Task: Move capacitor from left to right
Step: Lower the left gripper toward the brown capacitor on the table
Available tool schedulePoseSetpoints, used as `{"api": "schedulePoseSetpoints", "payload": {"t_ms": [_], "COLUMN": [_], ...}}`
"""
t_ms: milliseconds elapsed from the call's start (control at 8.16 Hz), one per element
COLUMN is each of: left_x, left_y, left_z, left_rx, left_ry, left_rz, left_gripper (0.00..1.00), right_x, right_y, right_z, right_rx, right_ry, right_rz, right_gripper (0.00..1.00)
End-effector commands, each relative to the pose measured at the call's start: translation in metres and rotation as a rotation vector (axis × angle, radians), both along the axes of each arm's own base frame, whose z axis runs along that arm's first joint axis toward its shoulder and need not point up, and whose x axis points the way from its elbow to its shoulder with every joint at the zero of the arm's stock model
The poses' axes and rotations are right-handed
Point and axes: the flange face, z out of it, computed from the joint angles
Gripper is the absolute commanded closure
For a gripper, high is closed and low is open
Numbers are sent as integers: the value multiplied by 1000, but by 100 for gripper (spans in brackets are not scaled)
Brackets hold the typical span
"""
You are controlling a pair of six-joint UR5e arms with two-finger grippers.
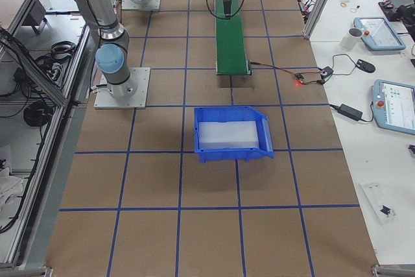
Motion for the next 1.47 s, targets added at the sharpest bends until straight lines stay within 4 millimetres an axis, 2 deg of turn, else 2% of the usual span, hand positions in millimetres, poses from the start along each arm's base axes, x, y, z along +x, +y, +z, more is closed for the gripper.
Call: {"api": "schedulePoseSetpoints", "payload": {"t_ms": [0,123,368,490,735,1103,1348], "left_x": [2,2,14,34,98,179,244], "left_y": [0,0,-3,-7,-9,-19,-16], "left_z": [0,0,-5,-11,-26,-63,-87], "left_rx": [0,0,6,15,40,-6,-14], "left_ry": [0,0,-5,-9,1,-42,-66], "left_rz": [3,2,-28,-59,-20,-164,-234], "left_gripper": [0,0,0,0,0,0,0], "right_x": [0,0,0,0,0,0,0], "right_y": [0,0,0,0,0,0,1], "right_z": [1,0,0,0,0,-1,0], "right_rx": [-5,-2,2,0,1,4,3], "right_ry": [-1,-1,0,0,1,5,1], "right_rz": [-1,-2,-2,1,-1,2,-5], "right_gripper": [0,0,0,0,0,0,0]}}
